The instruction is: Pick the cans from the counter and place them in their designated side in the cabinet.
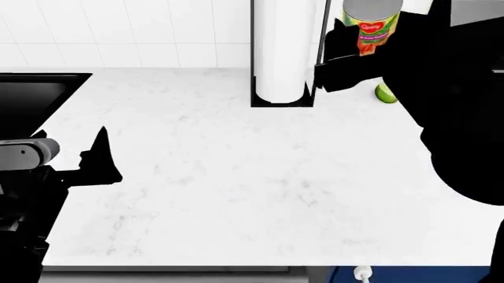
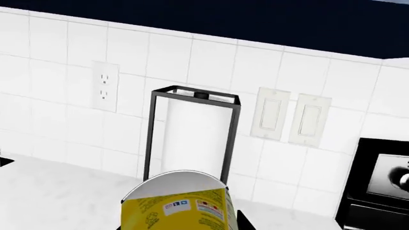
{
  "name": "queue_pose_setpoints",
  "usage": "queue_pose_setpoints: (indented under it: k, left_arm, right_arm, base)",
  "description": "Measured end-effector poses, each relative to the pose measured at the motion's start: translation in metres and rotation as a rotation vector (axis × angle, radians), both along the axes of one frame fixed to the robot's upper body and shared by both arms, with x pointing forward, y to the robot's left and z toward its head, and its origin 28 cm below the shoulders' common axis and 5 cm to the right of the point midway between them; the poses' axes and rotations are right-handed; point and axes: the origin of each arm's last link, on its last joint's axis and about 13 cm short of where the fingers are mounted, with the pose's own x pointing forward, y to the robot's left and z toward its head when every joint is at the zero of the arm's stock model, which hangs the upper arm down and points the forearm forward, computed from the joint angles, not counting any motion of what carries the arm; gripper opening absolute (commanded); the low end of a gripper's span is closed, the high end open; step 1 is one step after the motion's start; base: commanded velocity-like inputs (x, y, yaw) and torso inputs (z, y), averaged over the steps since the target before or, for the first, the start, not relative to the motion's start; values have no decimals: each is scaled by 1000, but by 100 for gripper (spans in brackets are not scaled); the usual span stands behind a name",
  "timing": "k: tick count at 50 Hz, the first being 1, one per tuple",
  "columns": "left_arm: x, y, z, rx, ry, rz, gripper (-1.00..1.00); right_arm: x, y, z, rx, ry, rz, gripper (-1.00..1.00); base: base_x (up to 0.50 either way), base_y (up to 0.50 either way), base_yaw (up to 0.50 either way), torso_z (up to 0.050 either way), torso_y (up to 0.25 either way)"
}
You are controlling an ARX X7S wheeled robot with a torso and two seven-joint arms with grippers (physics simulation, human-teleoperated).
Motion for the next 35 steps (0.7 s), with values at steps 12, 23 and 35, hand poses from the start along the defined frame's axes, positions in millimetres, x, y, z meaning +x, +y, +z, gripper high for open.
queue_pose_setpoints:
  k: [12,23,35]
  left_arm:
    - [10,-5,6,3,-13,3,100]
    - [14,-7,8,-1,-14,8,100]
    - [16,-7,7,-4,-12,13,100]
  right_arm:
    - [1,-3,28,-22,-85,-46,-100]
    - [1,-5,35,-22,-146,-89,-100]
    - [2,-5,37,4,-212,-144,-100]
  base:
    - [0,0,0,0,0]
    - [0,0,0,0,0]
    - [0,0,0,0,0]
